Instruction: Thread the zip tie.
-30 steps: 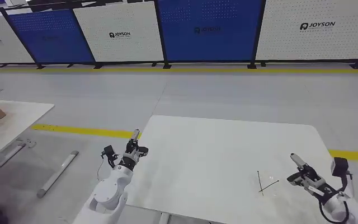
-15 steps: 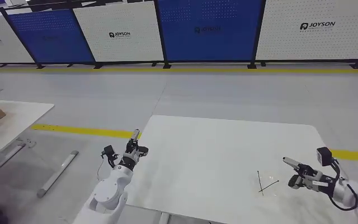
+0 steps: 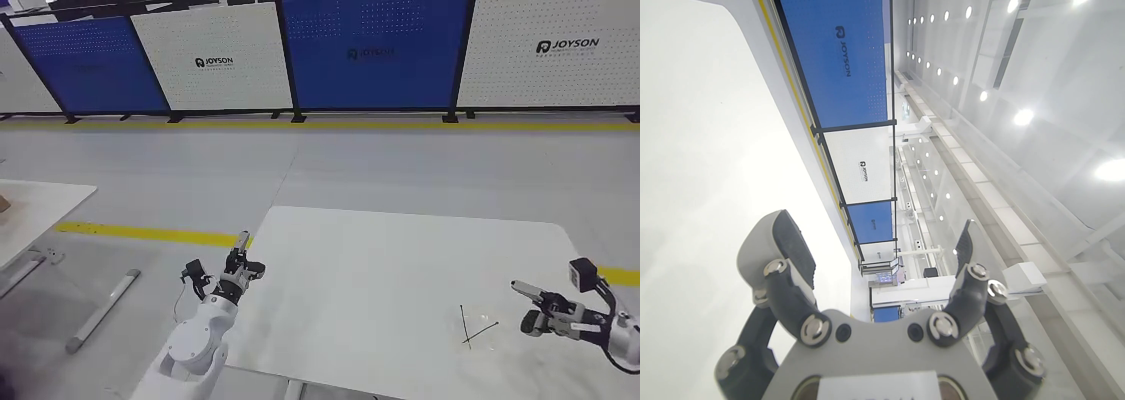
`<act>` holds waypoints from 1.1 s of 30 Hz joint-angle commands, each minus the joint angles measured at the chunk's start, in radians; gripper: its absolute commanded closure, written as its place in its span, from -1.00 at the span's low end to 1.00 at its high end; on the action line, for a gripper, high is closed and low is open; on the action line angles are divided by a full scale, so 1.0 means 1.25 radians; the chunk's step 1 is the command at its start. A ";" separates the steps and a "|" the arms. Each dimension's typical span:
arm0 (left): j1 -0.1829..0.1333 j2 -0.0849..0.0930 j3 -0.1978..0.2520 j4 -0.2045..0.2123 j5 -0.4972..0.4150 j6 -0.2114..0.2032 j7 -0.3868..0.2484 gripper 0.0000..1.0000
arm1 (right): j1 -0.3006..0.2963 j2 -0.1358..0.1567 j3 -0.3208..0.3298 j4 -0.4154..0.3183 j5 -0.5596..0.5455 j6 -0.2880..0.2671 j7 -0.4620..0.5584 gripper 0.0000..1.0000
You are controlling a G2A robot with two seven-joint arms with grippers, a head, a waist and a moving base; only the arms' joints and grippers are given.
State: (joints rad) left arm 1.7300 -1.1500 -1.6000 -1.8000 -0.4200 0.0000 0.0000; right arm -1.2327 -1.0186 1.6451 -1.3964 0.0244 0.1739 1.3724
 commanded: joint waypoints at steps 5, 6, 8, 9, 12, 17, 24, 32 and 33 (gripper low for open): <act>0.000 0.000 0.000 0.000 0.000 0.000 0.000 -1.00 | 0.065 0.042 -0.093 0.070 -0.022 -0.047 0.014 -1.00; 0.000 0.000 0.000 0.000 0.000 0.000 0.000 -1.00 | 0.080 0.050 -0.112 0.088 -0.017 -0.048 0.014 -1.00; 0.000 0.000 0.000 0.000 0.000 0.000 0.000 -1.00 | 0.109 0.063 -0.160 0.117 -0.012 -0.051 0.014 -1.00; 0.000 0.000 0.000 0.000 0.000 0.000 0.000 -1.00 | 0.109 0.063 -0.160 0.117 -0.012 -0.051 0.014 -1.00; 0.000 0.000 0.000 0.000 0.000 0.000 0.000 -1.00 | 0.109 0.063 -0.160 0.117 -0.012 -0.051 0.014 -1.00; 0.000 0.000 0.000 0.000 0.000 0.000 0.000 -1.00 | 0.109 0.063 -0.160 0.117 -0.012 -0.051 0.014 -1.00; 0.000 0.000 0.000 0.000 0.000 0.000 0.000 -1.00 | 0.110 0.061 -0.189 0.138 0.033 -0.094 0.014 -1.00; 0.000 0.000 0.000 0.000 0.000 0.000 0.000 -1.00 | 0.172 0.051 -0.279 0.182 -0.020 -0.096 0.014 -1.00; 0.000 0.000 0.000 0.000 0.000 0.000 0.000 -1.00 | 0.175 0.050 -0.284 0.184 -0.025 -0.090 0.014 -1.00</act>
State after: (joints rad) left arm 1.7300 -1.1500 -1.6000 -1.8000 -0.4200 0.0000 0.0000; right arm -1.0201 -0.9552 1.3001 -1.1695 0.0062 0.0521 1.3867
